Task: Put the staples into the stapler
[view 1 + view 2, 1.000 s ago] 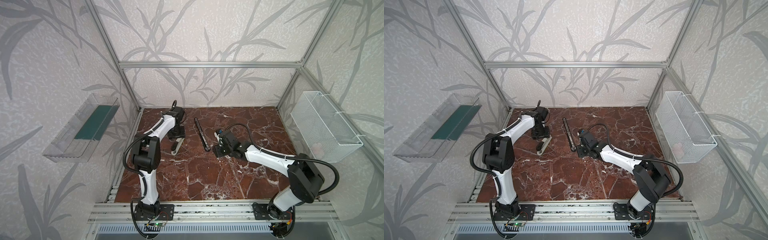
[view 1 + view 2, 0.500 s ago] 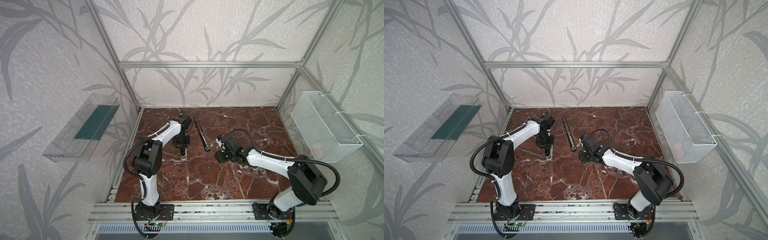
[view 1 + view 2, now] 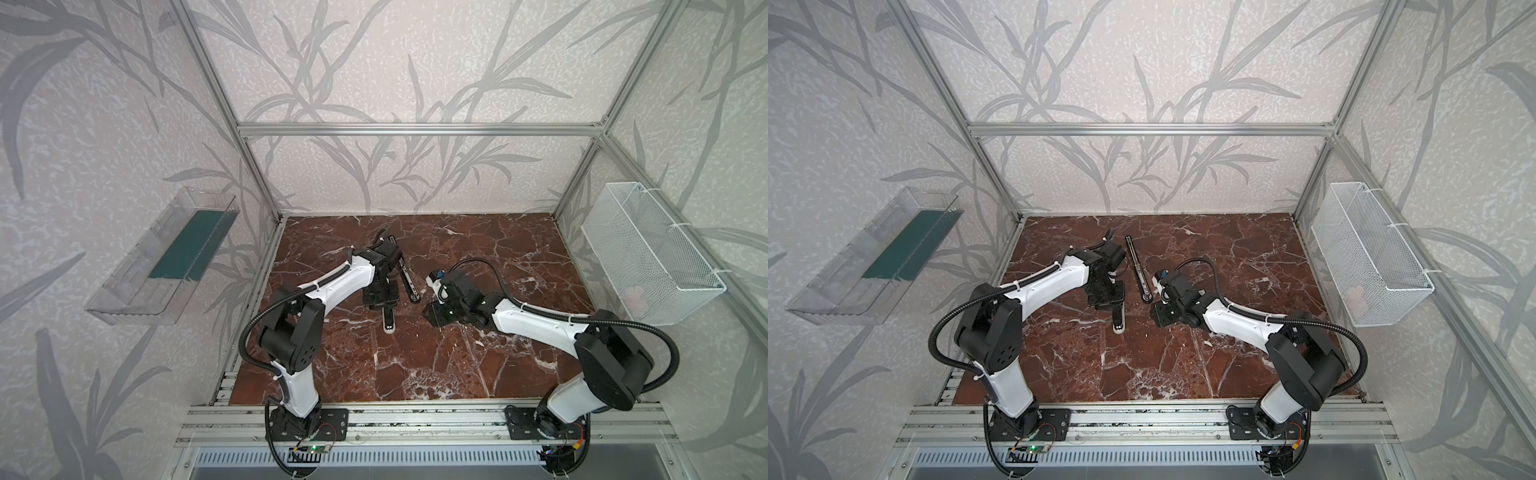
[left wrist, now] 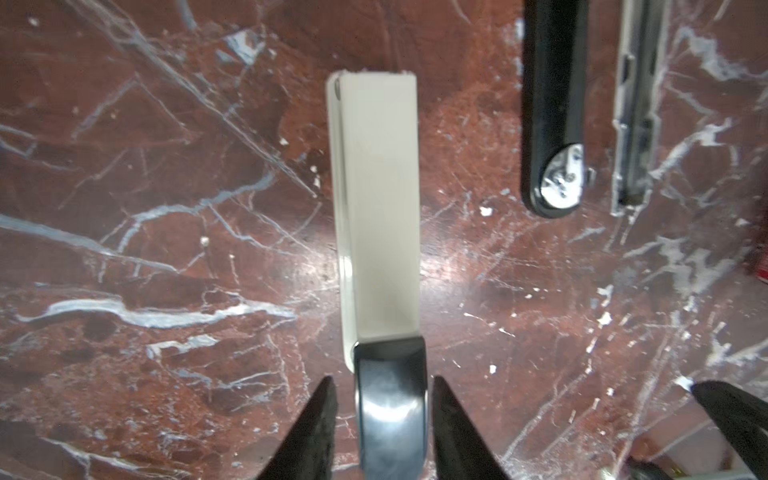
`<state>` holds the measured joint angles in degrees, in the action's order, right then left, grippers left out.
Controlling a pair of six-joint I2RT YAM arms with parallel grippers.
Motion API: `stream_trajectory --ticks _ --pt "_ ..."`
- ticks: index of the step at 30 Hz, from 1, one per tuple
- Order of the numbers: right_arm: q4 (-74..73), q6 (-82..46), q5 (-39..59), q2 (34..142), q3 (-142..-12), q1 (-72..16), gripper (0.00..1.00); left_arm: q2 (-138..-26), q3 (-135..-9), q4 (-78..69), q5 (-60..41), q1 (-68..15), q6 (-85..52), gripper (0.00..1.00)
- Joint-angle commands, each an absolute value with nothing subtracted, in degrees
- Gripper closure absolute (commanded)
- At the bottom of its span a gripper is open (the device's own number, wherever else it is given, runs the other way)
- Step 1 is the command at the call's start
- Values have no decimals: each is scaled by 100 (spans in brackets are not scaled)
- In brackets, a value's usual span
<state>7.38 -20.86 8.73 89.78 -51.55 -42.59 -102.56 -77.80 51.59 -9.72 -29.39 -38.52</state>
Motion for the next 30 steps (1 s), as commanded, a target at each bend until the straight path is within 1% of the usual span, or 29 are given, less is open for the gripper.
stream_trajectory --ticks 1,6,9,12,15,17,18,19,23,30 --pt "576 -1936 1077 8894 -5074 -4289 50 -9951 -7885 5134 -976 -2909 -4051 54" --pt "490 -1822 1294 8796 -4954 -4289 50 -9664 -7840 5186 -1017 -2917 -3566 53" --pt "426 -1704 1549 8713 -4887 -4282 50 -9589 -7949 5691 -560 -2918 -3102 51" --pt "378 -1581 1805 8671 -4838 -4287 50 -9500 -8003 5941 -474 -2934 -2751 50" --pt "92 -1451 2048 8576 -4634 -4289 48 -9397 -7935 5940 -502 -3004 -2257 48" --pt "-119 -1457 2096 8517 -4472 -4292 45 -9351 -7915 6006 -218 -3015 -2100 45" --pt "-233 -1475 2096 8511 -4406 -4303 45 -9349 -7903 6053 -147 -2993 -2067 43" --pt "-297 -1494 2101 8554 -4390 -4323 45 -9374 -7907 6116 1 -2980 -2218 42" --pt "-389 -1569 2126 8727 -4434 -4379 45 -9694 -7809 6345 233 -2987 -2621 45" --pt "-557 -1647 2119 8833 -4327 -4379 45 -9932 -7224 5540 -417 -3270 -3059 49"
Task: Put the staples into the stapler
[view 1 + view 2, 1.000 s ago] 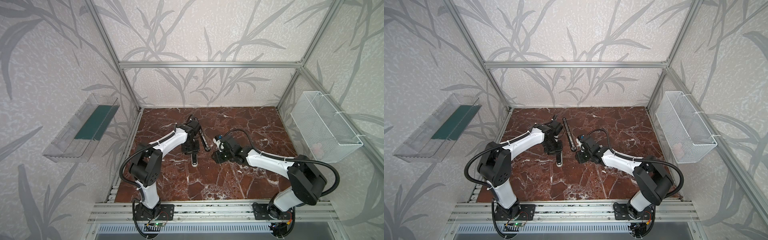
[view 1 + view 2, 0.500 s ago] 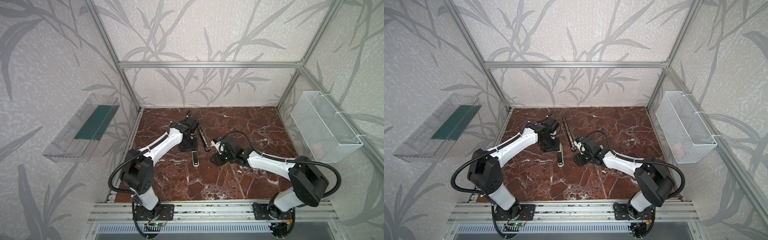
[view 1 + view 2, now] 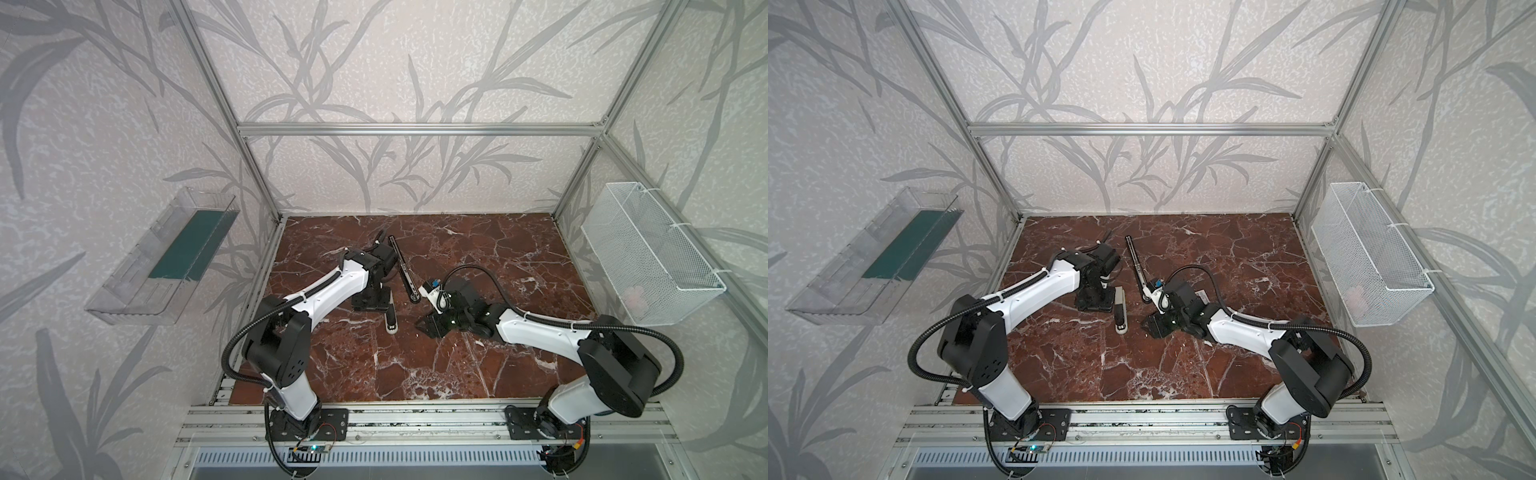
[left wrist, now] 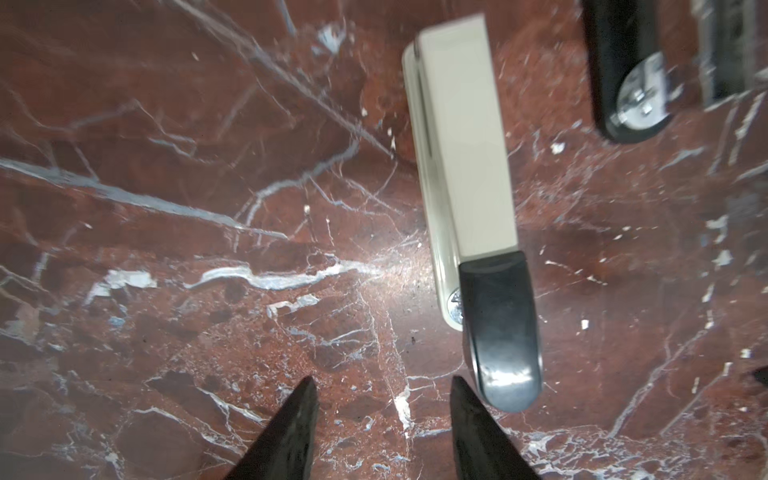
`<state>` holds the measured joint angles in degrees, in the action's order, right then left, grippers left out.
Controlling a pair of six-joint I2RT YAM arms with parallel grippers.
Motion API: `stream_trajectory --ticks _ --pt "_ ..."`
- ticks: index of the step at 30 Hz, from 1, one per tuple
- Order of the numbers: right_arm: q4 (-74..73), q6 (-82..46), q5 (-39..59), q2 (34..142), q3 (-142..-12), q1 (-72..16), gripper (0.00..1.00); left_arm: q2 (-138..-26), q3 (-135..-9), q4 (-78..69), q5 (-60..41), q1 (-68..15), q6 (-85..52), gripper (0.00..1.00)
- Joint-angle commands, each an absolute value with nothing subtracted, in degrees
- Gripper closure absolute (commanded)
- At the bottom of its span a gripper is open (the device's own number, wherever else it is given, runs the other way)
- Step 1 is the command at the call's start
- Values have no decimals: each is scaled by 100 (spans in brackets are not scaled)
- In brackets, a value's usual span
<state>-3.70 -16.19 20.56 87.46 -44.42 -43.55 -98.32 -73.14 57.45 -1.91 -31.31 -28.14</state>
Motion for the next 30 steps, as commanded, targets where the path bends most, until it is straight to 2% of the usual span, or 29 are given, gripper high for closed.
stream_trajectory --ticks 1,9,16,22,25,30 --pt "-569 -1660 2102 8841 -4291 -4381 45 -9999 -7252 5499 -484 -3331 -3061 49" --pt "-676 -1725 1947 8875 -4163 -4363 45 -10343 -7669 5145 -776 -3827 -3064 50" --pt "-647 -1693 2011 8581 -3922 -4074 46 -10231 -8219 5941 -126 -4056 -2042 47" --pt "-803 -1599 2294 8340 -3585 -3817 46 -9964 -8533 6155 193 -4059 -465 47" --pt "-1119 -1766 2476 8384 -3427 -3737 46 -9687 -8110 5529 138 -4085 1113 51" --pt "-1389 -1943 2463 8372 -3241 -3709 46 -8802 -6866 3976 -336 -4016 3153 50"
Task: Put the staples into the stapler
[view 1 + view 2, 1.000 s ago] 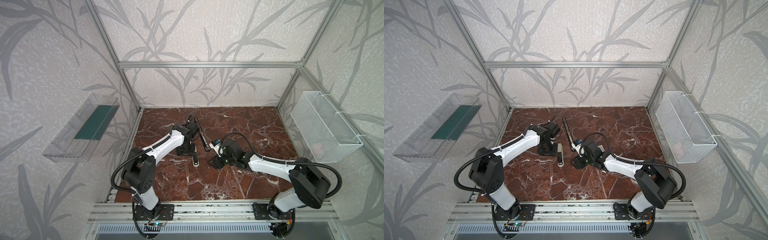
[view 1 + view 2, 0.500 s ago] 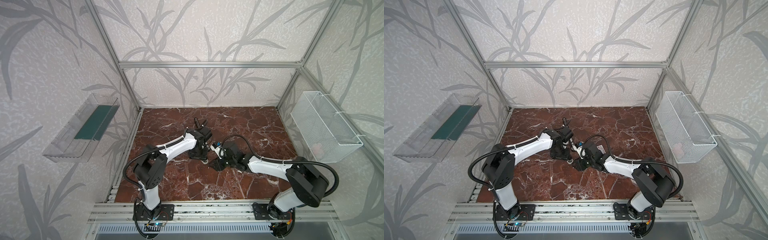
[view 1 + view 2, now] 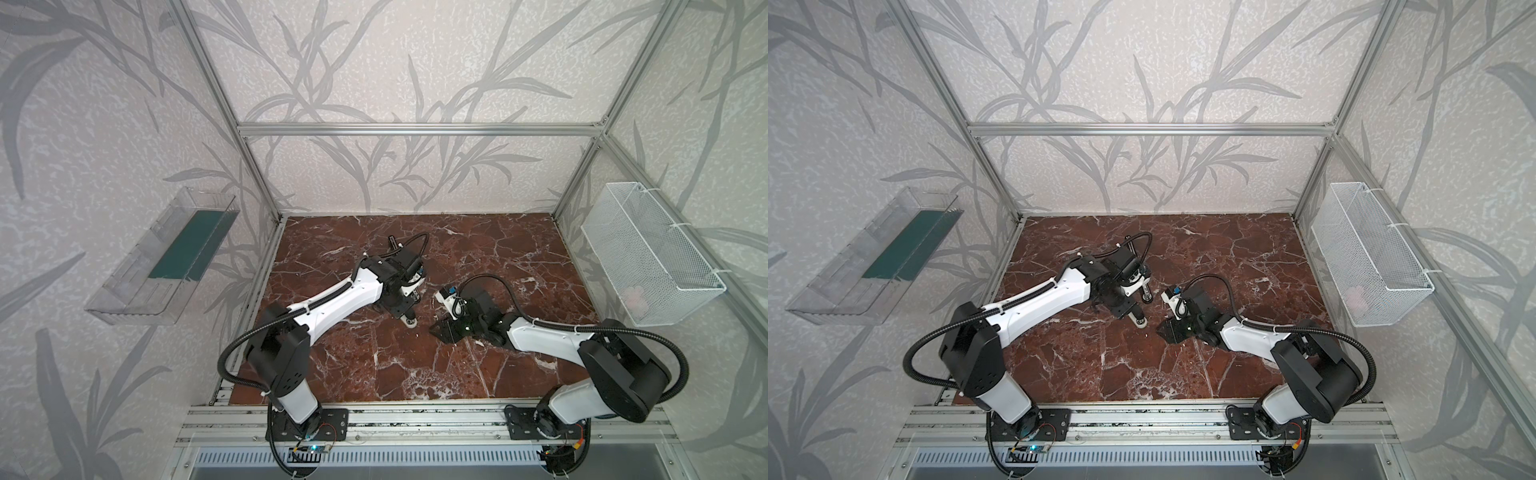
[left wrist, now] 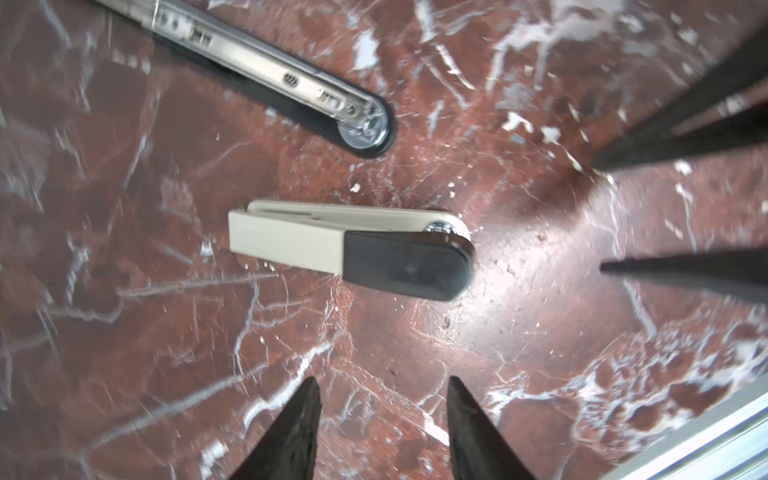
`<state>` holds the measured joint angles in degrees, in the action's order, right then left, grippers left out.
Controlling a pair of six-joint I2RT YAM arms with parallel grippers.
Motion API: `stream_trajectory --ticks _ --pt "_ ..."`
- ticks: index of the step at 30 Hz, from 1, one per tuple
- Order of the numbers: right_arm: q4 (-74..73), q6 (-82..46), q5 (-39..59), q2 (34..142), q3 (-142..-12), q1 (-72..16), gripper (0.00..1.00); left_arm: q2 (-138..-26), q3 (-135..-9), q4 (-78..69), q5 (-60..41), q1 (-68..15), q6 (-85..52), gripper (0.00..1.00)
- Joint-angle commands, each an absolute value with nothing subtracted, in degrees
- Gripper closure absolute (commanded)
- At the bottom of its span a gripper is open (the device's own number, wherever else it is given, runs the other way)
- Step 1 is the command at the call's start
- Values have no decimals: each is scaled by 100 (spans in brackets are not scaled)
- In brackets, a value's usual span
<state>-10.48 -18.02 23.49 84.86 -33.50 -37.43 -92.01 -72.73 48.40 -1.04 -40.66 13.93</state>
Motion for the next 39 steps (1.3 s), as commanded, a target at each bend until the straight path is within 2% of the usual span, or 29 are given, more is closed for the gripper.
stream_trajectory --ticks 1,8,16,27,39 --pt "-1433 -1966 2459 8367 -3211 -3708 46 -8744 -6799 3877 -517 -3960 3330 50" --pt "-1650 -2073 2535 8552 -3146 -3687 47 -9008 -6912 3883 -1581 -3758 4246 54" --pt "-1925 -2248 2789 8938 -3267 -3665 47 -9630 -7134 4009 -1514 -3691 5025 56" --pt "-2118 -2409 2953 9340 -3427 -3674 48 -9833 -7071 3718 -1362 -3691 5871 55" --pt "-2209 -2485 3005 9568 -3572 -3674 49 -10322 -7222 3736 -1810 -3768 6258 55"
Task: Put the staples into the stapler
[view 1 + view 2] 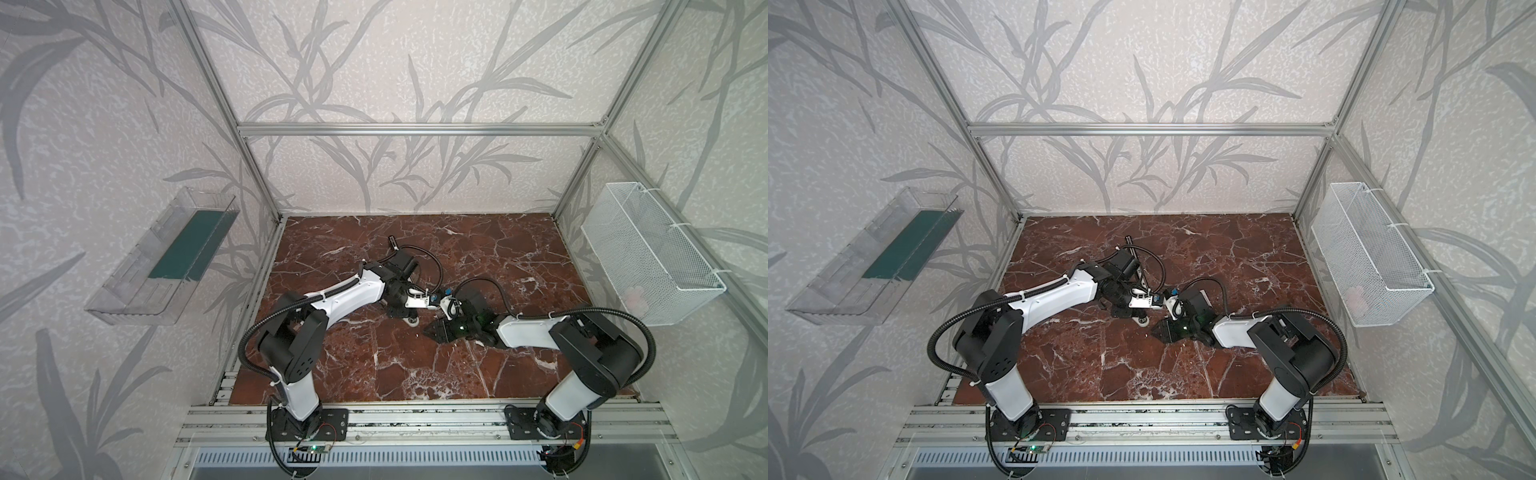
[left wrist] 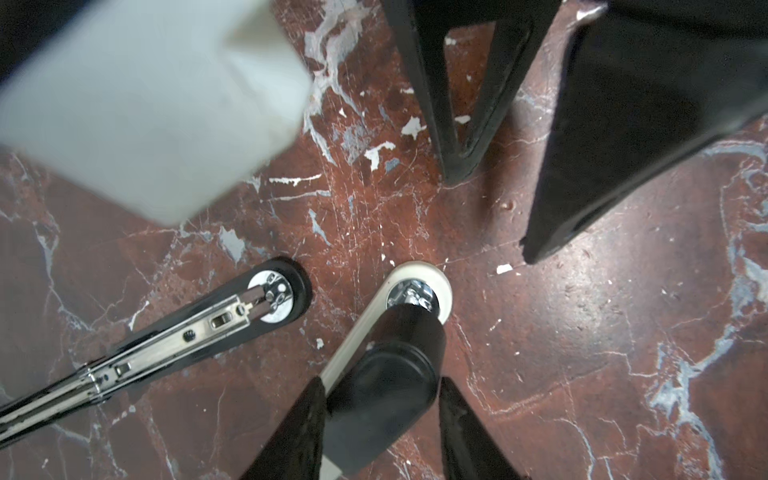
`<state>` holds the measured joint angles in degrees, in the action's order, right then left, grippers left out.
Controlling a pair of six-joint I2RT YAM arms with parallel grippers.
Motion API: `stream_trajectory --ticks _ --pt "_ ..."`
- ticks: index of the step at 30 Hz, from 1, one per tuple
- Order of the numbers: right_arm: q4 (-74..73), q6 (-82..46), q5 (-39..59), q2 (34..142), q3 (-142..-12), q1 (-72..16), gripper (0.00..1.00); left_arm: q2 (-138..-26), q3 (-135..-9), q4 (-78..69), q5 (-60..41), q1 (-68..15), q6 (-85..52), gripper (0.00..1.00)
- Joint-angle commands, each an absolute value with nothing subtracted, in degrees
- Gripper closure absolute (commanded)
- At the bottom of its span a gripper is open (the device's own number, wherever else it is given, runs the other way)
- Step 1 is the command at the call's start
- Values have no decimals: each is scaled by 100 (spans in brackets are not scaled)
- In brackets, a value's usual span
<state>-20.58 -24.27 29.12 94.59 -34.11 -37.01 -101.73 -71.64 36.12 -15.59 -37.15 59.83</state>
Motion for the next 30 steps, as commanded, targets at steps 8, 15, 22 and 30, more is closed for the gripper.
stream_trajectory --ticks 8,15,22,30 --pt "-2371 -2560 3025 9703 -3586 -3674 49 -10455 -7228 3759 -1819 -3836 6267 58" --pt "-2399 -2616 2953 9747 -3575 -3657 49 -10470 -7253 3851 -1845 -3854 6158 67" --pt "-2877 -3007 3066 10020 -3409 -3431 49 -10388 -7111 3687 -1831 -3882 5961 61" --pt "-2774 -3020 2969 9946 -3351 -3353 50 -10537 -7282 3747 -1748 -3887 5767 81"
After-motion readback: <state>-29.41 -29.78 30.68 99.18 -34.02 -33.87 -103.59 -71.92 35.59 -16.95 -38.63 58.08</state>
